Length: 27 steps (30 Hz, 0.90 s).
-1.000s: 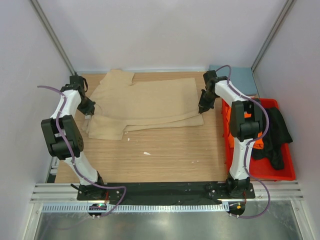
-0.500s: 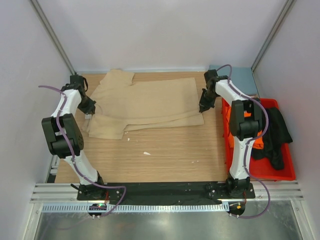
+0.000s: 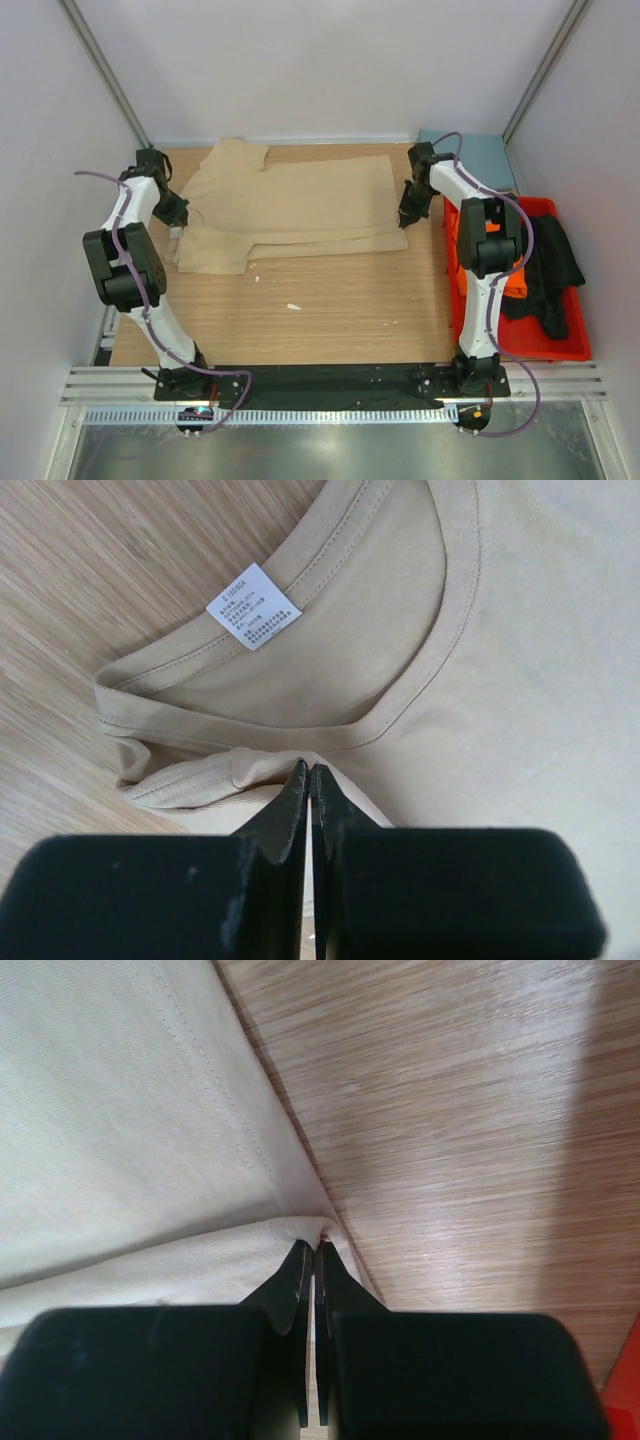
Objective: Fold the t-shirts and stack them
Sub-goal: Fold the tshirt
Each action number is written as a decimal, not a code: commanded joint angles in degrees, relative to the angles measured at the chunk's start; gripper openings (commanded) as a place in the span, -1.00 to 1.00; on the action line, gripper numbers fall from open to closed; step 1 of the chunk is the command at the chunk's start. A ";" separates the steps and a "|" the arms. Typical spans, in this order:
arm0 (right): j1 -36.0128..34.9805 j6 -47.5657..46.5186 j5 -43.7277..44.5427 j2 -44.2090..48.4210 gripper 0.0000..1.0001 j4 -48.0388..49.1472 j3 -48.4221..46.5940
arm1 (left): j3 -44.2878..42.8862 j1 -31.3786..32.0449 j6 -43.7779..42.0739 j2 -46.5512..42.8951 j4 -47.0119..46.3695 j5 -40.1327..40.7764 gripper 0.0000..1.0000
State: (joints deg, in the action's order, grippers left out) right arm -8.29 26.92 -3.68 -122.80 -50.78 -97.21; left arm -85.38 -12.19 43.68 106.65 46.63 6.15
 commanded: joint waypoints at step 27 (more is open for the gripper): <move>1.26 0.24 1.49 -3.32 -0.74 -0.72 -6.50 | -6.46 -1.61 0.71 6.03 -1.46 -0.18 -1.00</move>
State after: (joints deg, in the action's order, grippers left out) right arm -7.62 27.14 -3.55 -126.08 -51.20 -100.77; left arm -90.11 -13.19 44.56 113.23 46.11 4.49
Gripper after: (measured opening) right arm 0.118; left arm 0.004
